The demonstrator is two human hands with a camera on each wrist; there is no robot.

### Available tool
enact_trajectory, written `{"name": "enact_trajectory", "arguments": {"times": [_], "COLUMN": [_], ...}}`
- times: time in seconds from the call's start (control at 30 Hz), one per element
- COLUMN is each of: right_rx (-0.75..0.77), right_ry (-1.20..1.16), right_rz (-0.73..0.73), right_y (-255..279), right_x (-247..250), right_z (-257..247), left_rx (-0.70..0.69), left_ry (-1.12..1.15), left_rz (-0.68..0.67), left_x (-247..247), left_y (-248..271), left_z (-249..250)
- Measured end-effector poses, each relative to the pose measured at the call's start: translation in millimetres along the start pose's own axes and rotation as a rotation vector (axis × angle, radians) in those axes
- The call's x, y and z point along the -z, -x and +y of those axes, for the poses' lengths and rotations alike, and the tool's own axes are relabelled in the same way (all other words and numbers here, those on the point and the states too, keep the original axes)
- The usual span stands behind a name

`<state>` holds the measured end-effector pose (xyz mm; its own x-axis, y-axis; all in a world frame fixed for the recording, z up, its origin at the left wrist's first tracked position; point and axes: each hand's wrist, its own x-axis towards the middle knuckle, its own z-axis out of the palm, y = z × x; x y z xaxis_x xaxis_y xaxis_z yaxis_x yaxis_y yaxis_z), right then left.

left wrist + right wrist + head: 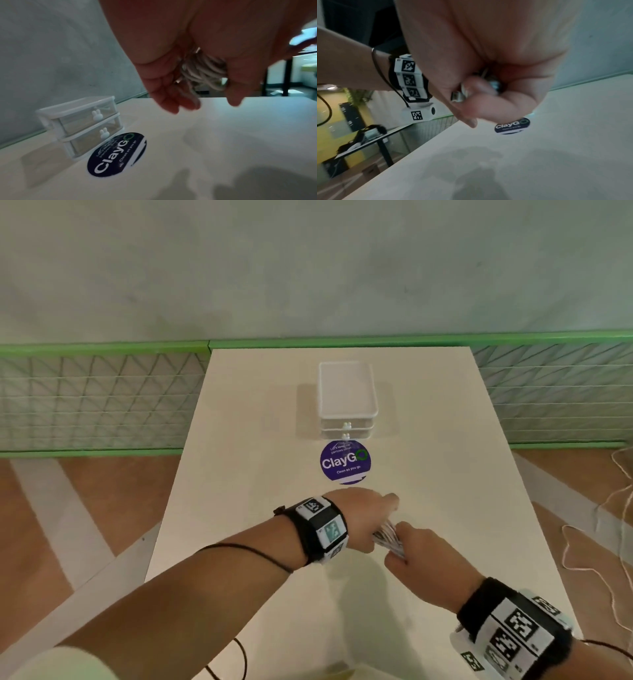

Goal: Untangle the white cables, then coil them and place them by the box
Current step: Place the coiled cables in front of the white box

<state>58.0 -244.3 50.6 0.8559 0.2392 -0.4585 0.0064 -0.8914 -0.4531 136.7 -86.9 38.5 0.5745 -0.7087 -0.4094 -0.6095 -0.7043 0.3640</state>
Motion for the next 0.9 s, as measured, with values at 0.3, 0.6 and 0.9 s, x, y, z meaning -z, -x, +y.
{"name": "enact_trajectory", "arguments": {"times": [0.3,0.6,0.9], "right_rx": [-0.277,-0.349,-0.131], "right_ry": [-0.241,-0.106,0.016], "right_rz": [0.129,-0.051,-0.088], "right_y": [-2.7,-19.1,-59.1], "right_x": [22.4,10.2,37.5], "right_z": [86.4,119.3,100.5], "left_rx": [0.727,0.982,0.996], "left_ry": [0.491,0.663,0.497], "left_rz": [0.276,0.536,0.464], "left_x": [16.3,-12.3,-20.9], "left_y": [-83.9,-130.4,-113.2], "left_z": [-105.9,-124.2,-102.5]}}
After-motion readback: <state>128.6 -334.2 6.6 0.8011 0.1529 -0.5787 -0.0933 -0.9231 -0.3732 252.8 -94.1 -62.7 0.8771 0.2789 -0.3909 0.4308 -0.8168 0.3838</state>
